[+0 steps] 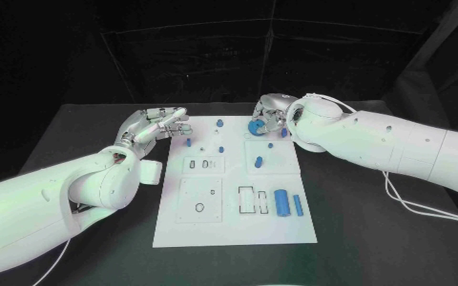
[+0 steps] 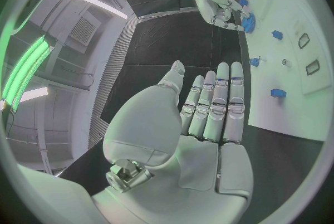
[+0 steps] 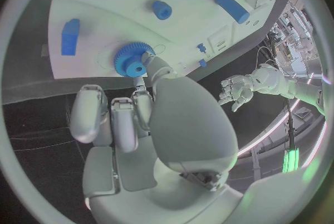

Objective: Assemble the parts on the task board

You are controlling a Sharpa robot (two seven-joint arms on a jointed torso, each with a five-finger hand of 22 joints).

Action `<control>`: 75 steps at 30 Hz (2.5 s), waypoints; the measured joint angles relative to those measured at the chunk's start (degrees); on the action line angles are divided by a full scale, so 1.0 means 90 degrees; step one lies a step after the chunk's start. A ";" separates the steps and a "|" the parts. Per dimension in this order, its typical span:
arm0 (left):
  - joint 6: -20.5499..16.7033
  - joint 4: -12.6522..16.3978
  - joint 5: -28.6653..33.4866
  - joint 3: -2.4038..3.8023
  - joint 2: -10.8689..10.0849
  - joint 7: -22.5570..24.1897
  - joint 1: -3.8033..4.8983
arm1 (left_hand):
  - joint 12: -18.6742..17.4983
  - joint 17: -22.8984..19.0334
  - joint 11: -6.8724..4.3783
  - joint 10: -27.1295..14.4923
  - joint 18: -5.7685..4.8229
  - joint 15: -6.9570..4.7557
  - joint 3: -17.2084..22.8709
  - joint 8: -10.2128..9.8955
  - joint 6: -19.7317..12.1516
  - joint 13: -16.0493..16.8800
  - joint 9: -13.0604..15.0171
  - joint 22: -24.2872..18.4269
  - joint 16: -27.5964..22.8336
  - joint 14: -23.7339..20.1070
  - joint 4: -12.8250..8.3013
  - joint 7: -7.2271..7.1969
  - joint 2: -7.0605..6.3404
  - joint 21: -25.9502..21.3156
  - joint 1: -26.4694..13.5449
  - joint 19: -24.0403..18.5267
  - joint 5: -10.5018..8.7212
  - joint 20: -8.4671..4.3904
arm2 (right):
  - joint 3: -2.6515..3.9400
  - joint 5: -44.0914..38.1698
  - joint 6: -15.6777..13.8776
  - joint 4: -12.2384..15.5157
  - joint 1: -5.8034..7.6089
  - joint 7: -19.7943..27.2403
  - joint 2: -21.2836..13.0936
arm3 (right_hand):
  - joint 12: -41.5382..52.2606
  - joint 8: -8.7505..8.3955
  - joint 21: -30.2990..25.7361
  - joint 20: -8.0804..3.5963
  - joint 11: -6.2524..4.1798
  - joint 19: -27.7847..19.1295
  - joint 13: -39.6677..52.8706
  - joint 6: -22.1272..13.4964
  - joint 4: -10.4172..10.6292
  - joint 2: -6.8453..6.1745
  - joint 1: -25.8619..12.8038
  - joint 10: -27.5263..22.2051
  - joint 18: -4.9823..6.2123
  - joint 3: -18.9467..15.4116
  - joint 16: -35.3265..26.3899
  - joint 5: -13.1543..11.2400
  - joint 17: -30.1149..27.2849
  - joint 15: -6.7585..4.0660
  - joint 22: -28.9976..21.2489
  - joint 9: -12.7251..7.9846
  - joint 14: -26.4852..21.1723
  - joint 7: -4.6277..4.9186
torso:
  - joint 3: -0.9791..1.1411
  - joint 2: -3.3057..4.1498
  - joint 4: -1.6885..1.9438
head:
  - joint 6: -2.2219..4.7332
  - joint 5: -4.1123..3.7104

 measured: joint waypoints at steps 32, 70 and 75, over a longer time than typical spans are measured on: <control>0.0021 0.0034 0.0000 -0.0001 -0.0002 -0.0031 0.0000 | 0.0000 0.0005 0.0000 0.0000 0.0000 0.0000 0.0019 0.0000 0.0000 0.0000 0.0000 0.0001 -0.0024 0.0000 -0.0019 0.0000 0.0000 0.0000 0.0000 0.0000 0.0000 0.0000 | 0.0008 -0.0339 -0.0545 0.0081 0.0006 -0.0125 0.1071 | 0.0000 -0.0078 0.0036 0.0000 -0.0002 0.0063 -0.0001 -0.0003 0.0040 -0.0068 -0.0167 -0.0001 0.0001 0.0118 0.0000 -0.0002 0.0004 -0.0024 0.0099 0.0008 0.0023 0.0002 | -0.0009 -0.0002 0.0026 | -0.0010 0.0240; 0.0034 0.0037 -0.0001 -0.0001 0.0012 -0.0078 0.0003 | -0.0026 0.0018 0.0000 0.0000 -0.0001 0.0000 0.0002 -0.0049 0.0000 0.0000 0.0000 -0.0010 -0.0049 0.0000 -0.0036 0.0000 -0.0021 0.0000 0.0021 0.0000 0.0000 0.0000 | -0.0086 -0.0525 -0.0123 -0.0623 -0.0004 -0.0177 0.1722 | -0.0184 -0.0332 0.0062 0.0026 0.0146 0.0087 -0.0127 -0.0392 0.0032 -0.0224 -0.0442 -0.0149 0.0003 0.0334 -0.0001 -0.0211 0.0001 0.0001 0.0131 0.0009 -0.0001 0.0138 | 0.0006 0.0000 0.0001 | -0.0078 0.0294; 0.0036 0.0037 -0.0001 -0.0001 0.0012 -0.0085 0.0003 | -0.0026 0.0017 0.0000 0.0000 -0.0001 0.0000 0.0002 -0.0049 0.0000 0.0000 0.0000 -0.0010 -0.0049 0.0000 -0.0036 0.0000 -0.0021 0.0000 0.0021 0.0000 0.0000 0.0000 | -0.0086 -0.0532 -0.0101 -0.0623 -0.0004 -0.0179 0.1723 | -0.0223 -0.0412 0.0062 0.0048 0.0150 0.0110 -0.0152 -0.0510 0.0086 -0.0282 -0.0603 -0.0154 0.0004 0.0280 -0.0001 -0.0220 0.0001 0.0001 0.0139 0.0009 -0.0001 0.0151 | 0.0006 0.0000 0.0000 | -0.0085 0.0294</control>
